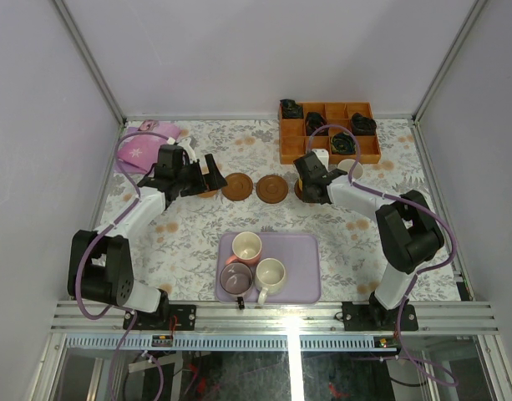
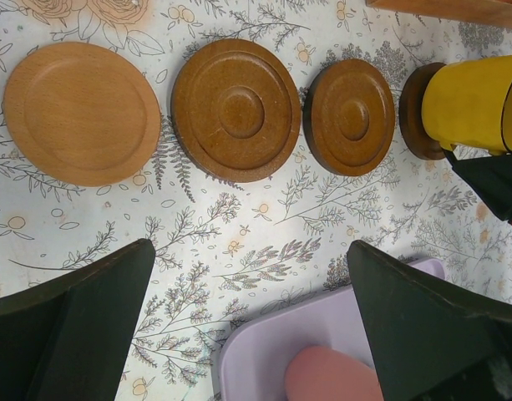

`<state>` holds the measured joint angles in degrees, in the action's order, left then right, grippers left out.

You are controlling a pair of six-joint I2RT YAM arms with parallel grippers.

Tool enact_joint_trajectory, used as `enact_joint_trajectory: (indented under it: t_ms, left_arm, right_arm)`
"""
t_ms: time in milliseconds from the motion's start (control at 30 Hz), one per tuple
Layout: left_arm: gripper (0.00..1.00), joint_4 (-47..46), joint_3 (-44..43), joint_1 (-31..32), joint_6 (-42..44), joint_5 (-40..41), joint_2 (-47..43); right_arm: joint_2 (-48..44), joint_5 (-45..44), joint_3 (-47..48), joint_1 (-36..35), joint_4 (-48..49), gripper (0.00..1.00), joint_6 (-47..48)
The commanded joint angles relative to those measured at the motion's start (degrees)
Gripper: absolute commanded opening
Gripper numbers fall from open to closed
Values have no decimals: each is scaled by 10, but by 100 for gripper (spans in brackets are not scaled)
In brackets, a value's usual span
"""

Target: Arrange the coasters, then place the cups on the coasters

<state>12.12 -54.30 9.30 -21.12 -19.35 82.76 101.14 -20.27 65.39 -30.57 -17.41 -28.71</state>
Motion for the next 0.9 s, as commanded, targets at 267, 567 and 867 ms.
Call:
enact_joint_trajectory:
  t_ms: [267, 567, 867]
  left_arm:
    - [100, -28, -20, -4, 4, -15, 10]
    - [100, -29, -20, -4, 4, -17, 13]
    - [100, -31, -19, -4, 2, -19, 16]
  right_arm:
    - [-19, 2, 14, 6, -5, 0, -19]
    - [-29, 4, 24, 6, -32, 0, -26]
    - [-39, 4, 40, 6, -52, 0, -24]
